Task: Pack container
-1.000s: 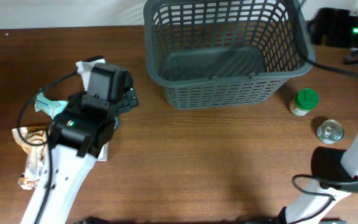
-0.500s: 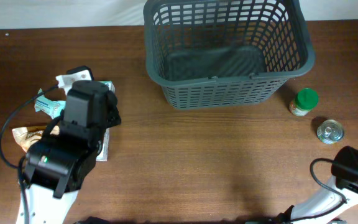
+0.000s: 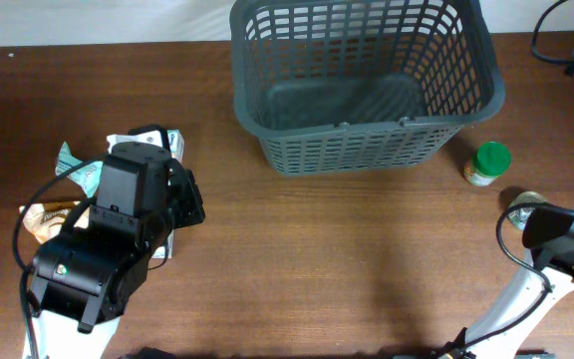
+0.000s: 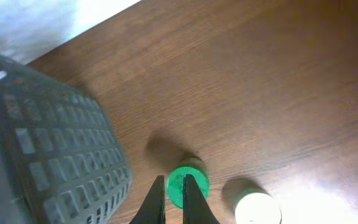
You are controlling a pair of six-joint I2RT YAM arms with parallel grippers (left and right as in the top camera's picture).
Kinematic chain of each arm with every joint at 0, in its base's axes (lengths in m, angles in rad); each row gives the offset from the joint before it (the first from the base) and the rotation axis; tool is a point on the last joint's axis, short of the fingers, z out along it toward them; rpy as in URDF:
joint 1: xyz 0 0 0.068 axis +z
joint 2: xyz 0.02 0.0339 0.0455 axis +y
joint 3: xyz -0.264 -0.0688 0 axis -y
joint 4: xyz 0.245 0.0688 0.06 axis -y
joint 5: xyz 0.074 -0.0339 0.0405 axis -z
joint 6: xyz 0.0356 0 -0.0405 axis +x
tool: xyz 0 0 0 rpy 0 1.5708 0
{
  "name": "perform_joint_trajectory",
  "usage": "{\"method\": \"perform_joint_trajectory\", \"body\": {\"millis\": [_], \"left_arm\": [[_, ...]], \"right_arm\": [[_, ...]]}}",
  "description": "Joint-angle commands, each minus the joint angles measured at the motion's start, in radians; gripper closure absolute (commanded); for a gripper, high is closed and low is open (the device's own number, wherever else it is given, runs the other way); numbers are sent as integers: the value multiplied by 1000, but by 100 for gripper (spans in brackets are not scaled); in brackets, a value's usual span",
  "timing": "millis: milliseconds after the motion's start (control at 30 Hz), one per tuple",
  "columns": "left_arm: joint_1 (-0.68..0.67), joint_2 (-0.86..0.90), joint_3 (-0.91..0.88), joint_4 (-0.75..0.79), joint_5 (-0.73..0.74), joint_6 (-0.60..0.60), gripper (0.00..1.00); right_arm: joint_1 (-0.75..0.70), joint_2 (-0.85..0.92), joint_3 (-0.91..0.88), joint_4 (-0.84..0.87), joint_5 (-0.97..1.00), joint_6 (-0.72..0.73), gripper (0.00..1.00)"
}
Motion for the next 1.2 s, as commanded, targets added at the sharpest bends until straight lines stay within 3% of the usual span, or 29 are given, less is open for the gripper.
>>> {"method": "perform_joint_trajectory", "body": {"millis": [0,100,467,733,1167], "left_arm": [[5,-2,16,19,-53,6,98],[5,22,16,65,-130,6,98],[13,194,16,205,-126,93,98],[169,250,16,301,64,114,98],[207,256,16,310,66,137,99]], "right_arm": [[22,19,3,5,-69,-23,96],[40,32,3,9,-79,-30,96],[97,58,-9,16,-79,-79,96],[98,62,-9,13,-153,-108,96],[105,71,-11,12,-200,-113,96]]}}
